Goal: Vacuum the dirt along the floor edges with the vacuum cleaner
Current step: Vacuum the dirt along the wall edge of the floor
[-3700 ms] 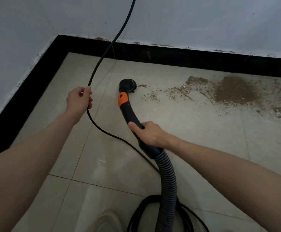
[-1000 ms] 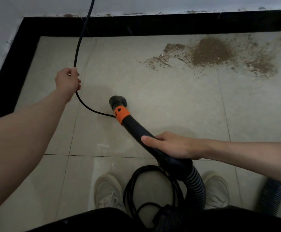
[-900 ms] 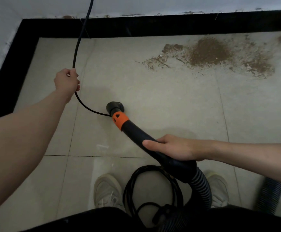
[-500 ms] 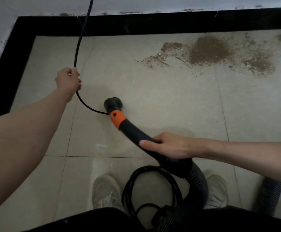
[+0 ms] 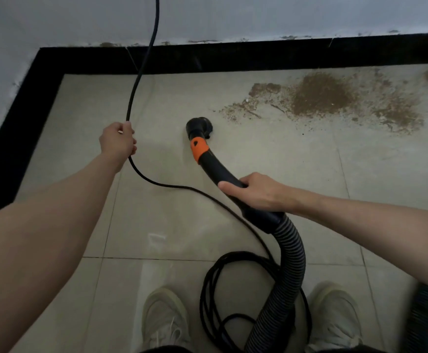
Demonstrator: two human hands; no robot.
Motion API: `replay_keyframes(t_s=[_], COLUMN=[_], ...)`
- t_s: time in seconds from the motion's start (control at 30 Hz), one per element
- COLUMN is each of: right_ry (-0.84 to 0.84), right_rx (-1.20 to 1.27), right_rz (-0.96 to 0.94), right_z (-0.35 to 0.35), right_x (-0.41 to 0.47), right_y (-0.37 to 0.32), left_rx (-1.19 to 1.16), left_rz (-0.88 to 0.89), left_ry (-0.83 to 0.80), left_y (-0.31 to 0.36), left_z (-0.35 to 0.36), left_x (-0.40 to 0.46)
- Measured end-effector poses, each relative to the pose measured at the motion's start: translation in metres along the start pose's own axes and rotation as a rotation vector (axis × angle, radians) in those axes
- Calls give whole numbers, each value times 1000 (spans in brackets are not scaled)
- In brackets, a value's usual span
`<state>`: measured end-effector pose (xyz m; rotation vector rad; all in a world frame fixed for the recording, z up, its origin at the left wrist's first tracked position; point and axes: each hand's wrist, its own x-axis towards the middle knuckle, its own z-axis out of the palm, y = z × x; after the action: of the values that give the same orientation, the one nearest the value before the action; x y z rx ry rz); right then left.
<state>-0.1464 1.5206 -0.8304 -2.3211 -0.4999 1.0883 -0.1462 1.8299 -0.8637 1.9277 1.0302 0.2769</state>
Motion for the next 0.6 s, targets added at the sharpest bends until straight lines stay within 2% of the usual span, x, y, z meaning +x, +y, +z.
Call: replay_keyframes(t_s=[0.27,0.47,0.6], right_ry=[55,137,115], right_rx=[-58,-5,28], right_rz=[-25,53,64], right_z=[-9,-29,-32], right_x=[47,50,41], right_y=[-15,-2,4], left_rx=[13,30,75], left_rz=[29,41,44], left_ry=[-29,-25,6], left_y=[2,-2,-4], left_z=[10,8,13], left_x=[-6,-2,1])
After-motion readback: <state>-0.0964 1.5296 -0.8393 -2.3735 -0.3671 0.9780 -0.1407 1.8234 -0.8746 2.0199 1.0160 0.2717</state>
